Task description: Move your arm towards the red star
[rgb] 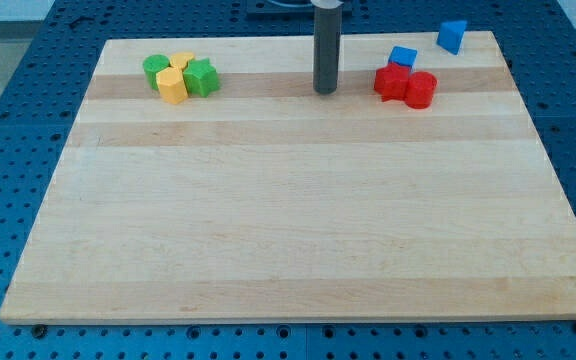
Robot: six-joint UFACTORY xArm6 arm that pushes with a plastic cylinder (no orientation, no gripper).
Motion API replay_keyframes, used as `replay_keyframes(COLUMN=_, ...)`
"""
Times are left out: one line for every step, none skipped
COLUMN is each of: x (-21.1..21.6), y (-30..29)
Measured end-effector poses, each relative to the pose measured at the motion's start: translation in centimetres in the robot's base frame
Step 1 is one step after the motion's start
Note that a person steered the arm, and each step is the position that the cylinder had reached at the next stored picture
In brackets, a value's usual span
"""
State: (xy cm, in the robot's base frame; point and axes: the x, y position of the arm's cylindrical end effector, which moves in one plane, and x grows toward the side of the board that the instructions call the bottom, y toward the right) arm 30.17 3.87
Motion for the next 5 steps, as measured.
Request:
replay_keyframes(x=-0.6, y=2.8)
replay_keyframes(x=0.3, y=3.8)
replay_keyframes(x=1.5, y=4.3)
replay_keyframes(x=1.5, y=4.4)
replay_keyframes(x=0.9, y=2.8)
